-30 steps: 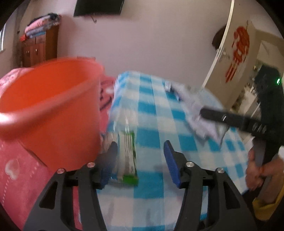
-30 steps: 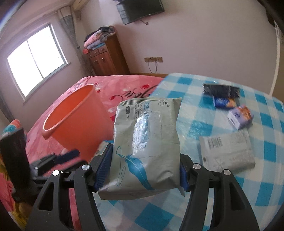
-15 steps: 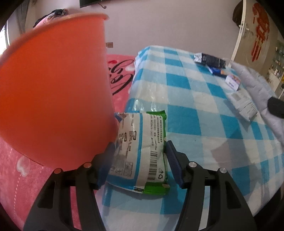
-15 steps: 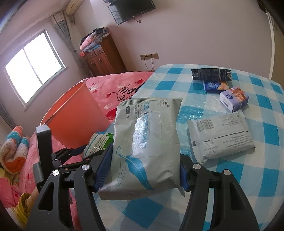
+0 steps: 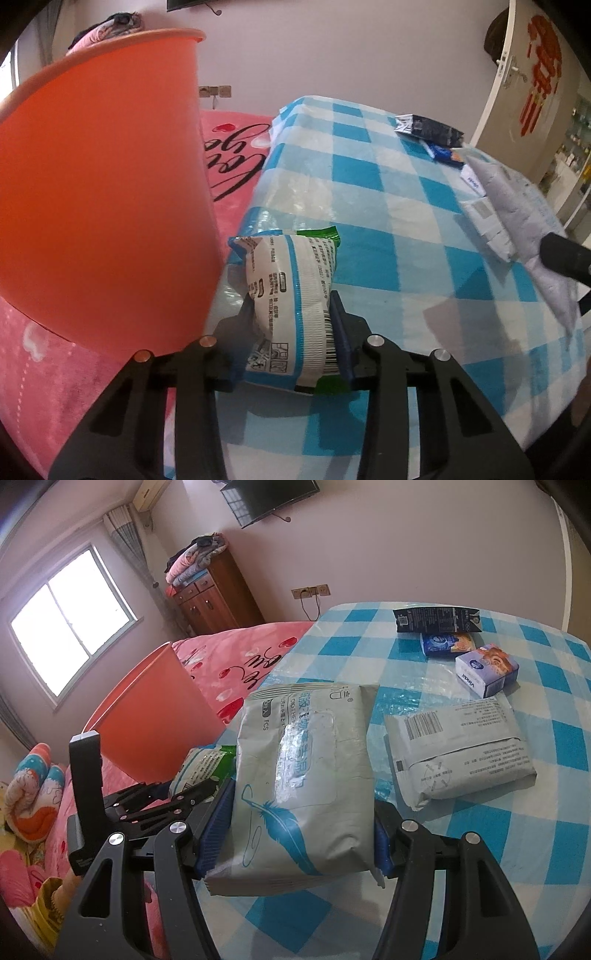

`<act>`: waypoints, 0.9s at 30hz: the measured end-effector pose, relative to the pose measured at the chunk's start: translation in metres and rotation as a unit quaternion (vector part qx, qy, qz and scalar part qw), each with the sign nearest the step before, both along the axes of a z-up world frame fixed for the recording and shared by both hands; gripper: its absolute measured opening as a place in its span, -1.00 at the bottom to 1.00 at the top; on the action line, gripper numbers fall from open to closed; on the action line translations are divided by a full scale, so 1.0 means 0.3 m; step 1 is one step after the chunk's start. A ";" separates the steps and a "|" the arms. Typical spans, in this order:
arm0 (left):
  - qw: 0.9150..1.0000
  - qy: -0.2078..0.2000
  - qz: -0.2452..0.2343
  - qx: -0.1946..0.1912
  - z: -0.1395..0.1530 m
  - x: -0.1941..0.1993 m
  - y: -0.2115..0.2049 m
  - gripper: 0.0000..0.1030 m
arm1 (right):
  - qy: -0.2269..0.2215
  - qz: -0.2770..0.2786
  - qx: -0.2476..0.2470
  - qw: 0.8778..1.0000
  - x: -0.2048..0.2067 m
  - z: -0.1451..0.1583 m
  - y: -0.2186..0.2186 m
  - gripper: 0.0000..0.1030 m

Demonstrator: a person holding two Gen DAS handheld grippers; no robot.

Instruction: Collect trash

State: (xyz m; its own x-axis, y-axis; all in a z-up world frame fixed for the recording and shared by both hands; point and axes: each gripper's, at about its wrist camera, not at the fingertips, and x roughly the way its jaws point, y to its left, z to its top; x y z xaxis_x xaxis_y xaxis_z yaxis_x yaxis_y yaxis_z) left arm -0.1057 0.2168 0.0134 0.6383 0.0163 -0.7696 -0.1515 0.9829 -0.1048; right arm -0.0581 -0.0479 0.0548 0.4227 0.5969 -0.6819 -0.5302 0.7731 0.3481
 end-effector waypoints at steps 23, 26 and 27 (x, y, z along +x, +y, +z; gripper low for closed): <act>0.979 -0.202 0.039 -0.015 0.532 -0.172 0.181 -0.24 | -0.066 0.101 0.024 0.992 -0.021 0.308 0.312 0.24; 0.976 -0.207 0.070 -0.007 0.549 -0.181 0.254 -0.24 | -0.079 0.128 0.024 0.988 -0.021 0.358 0.417 0.24; 0.975 -0.207 0.081 -0.005 0.550 -0.181 0.282 -0.24 | -0.083 0.136 0.025 0.987 -0.018 0.373 0.452 0.24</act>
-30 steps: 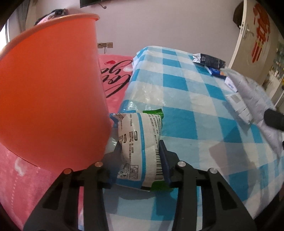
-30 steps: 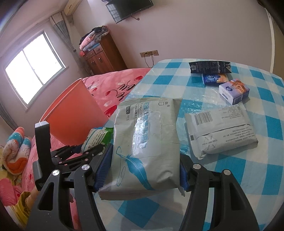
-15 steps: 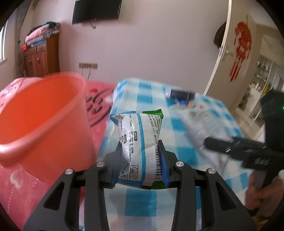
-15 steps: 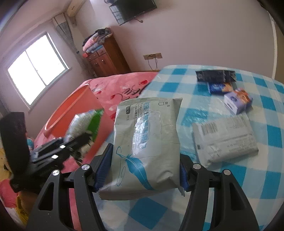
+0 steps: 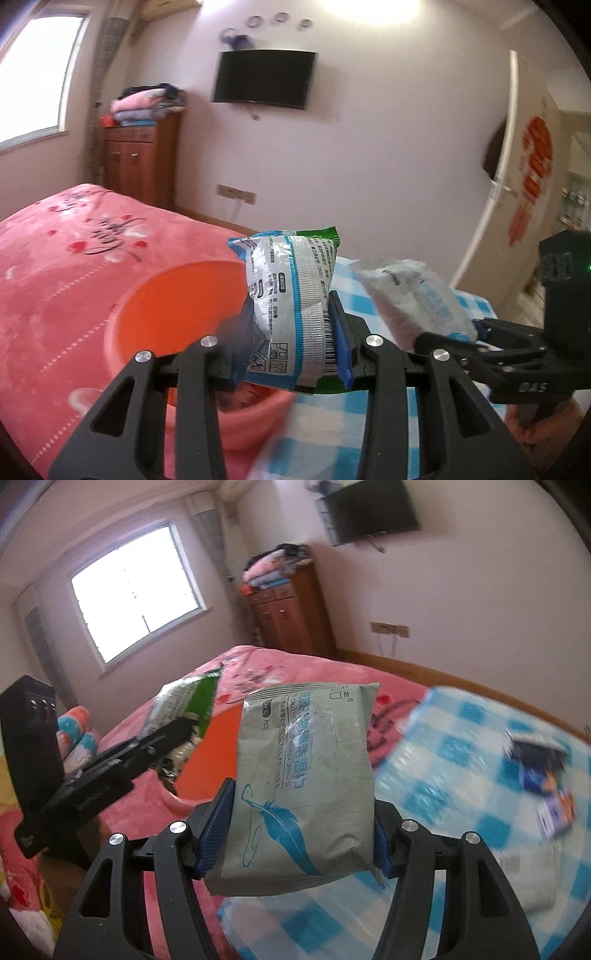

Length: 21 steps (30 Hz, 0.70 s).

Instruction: Collect trash

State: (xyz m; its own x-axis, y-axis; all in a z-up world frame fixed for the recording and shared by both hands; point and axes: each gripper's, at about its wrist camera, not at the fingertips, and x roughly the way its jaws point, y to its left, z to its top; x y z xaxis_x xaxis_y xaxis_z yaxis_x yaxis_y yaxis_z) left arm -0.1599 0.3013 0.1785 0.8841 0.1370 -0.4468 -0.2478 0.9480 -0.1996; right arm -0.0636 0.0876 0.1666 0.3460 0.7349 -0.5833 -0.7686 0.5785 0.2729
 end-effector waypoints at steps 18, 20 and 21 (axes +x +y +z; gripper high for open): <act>0.994 0.029 0.101 -0.014 -0.102 0.011 0.192 0.48 | 0.002 0.013 0.019 1.000 0.077 -0.004 0.270 0.75; 0.995 0.026 0.098 -0.010 -0.094 0.001 0.183 0.52 | -0.010 -0.008 0.023 1.000 0.076 0.001 0.227 0.75; 0.995 0.025 0.096 -0.010 -0.092 -0.001 0.177 0.60 | -0.014 -0.018 0.025 0.999 0.074 0.002 0.201 0.75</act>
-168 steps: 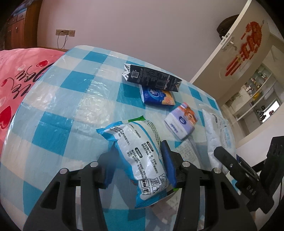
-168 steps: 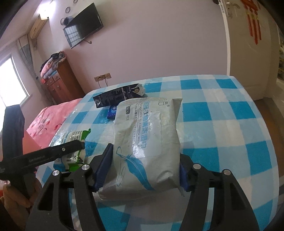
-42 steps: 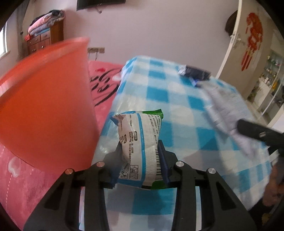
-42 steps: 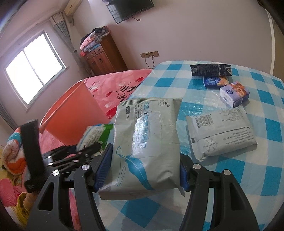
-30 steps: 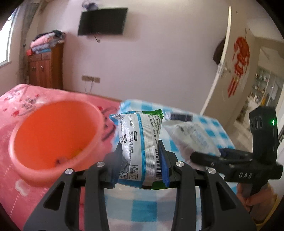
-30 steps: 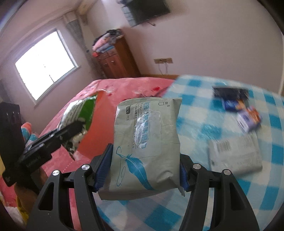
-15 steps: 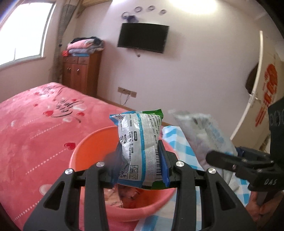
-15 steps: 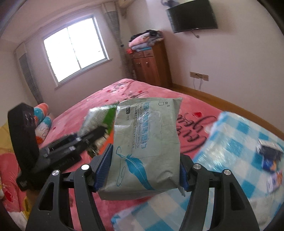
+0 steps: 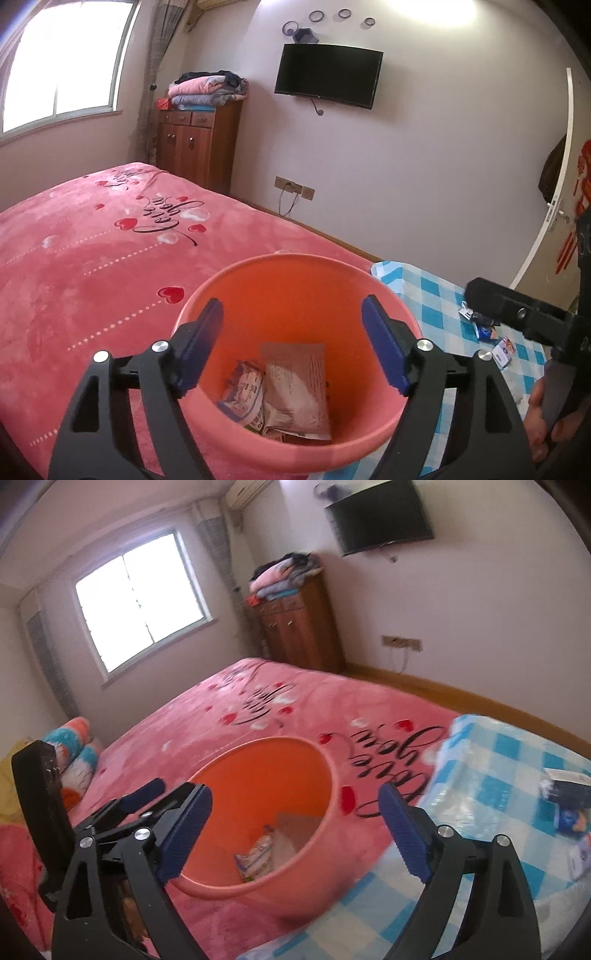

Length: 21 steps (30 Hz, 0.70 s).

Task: Collect trash
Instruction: 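Open both tools over the bucket to drop the snack bag and wipes pack, then move both tools back over the table toward the remaining items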

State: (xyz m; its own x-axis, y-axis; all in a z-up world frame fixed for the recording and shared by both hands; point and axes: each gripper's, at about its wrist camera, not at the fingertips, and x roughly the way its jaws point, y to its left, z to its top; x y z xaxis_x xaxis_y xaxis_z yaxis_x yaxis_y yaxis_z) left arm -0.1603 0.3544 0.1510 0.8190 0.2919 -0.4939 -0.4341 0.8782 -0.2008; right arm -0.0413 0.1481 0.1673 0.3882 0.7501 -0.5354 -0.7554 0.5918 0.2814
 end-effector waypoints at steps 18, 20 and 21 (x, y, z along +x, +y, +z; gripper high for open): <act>0.994 -0.043 -0.090 0.033 0.048 -0.008 -0.246 0.84 | 0.007 -0.112 0.021 0.993 -0.043 -0.140 -0.395 0.76; 0.994 -0.043 -0.099 0.035 0.044 0.000 -0.276 0.84 | 0.006 -0.128 0.028 0.991 -0.041 -0.153 -0.442 0.81; 0.993 -0.042 -0.102 0.036 0.044 0.003 -0.287 0.84 | 0.005 -0.134 0.033 0.990 -0.042 -0.158 -0.467 0.84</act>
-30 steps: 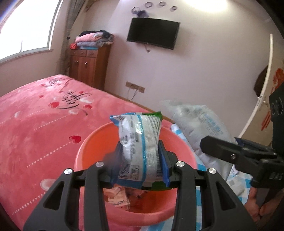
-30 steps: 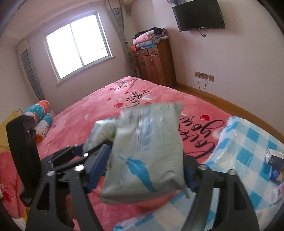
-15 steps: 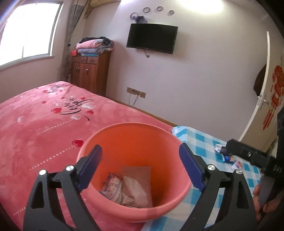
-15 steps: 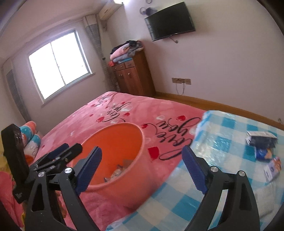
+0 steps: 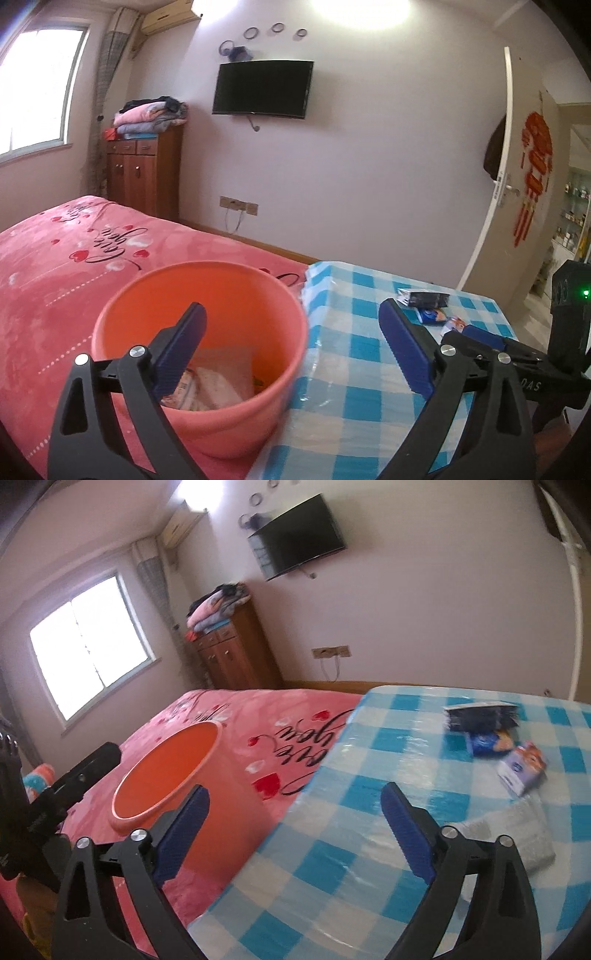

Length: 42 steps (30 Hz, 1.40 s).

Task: Collect trash
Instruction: 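Move both tools back over the table toward the remaining items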

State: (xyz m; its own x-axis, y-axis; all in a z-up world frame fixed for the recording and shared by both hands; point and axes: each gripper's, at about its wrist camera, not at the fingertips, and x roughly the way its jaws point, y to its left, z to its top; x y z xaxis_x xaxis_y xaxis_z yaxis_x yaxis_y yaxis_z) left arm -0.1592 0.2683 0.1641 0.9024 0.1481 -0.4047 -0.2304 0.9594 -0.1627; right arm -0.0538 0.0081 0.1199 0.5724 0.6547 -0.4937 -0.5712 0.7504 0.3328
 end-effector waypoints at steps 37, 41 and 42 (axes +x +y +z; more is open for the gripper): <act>0.988 0.076 -0.131 0.029 -0.150 0.172 -0.435 0.84 | 0.014 -0.101 0.045 0.994 -0.007 -0.146 -0.468 0.90; 0.985 0.089 -0.142 0.030 -0.168 0.210 -0.469 0.84 | 0.019 -0.117 0.047 0.992 0.007 -0.168 -0.517 0.90; 0.985 0.092 -0.144 0.031 -0.170 0.222 -0.476 0.84 | 0.023 -0.120 0.046 0.991 0.013 -0.174 -0.529 0.90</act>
State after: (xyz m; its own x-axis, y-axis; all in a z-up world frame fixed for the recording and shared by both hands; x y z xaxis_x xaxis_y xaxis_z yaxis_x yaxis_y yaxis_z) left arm -0.0926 0.1255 0.1130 0.8229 -0.0741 -0.5634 0.0328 0.9960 -0.0830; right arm -0.0499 -0.1507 0.0677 0.6954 0.5461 -0.4671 -0.3625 0.8278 0.4282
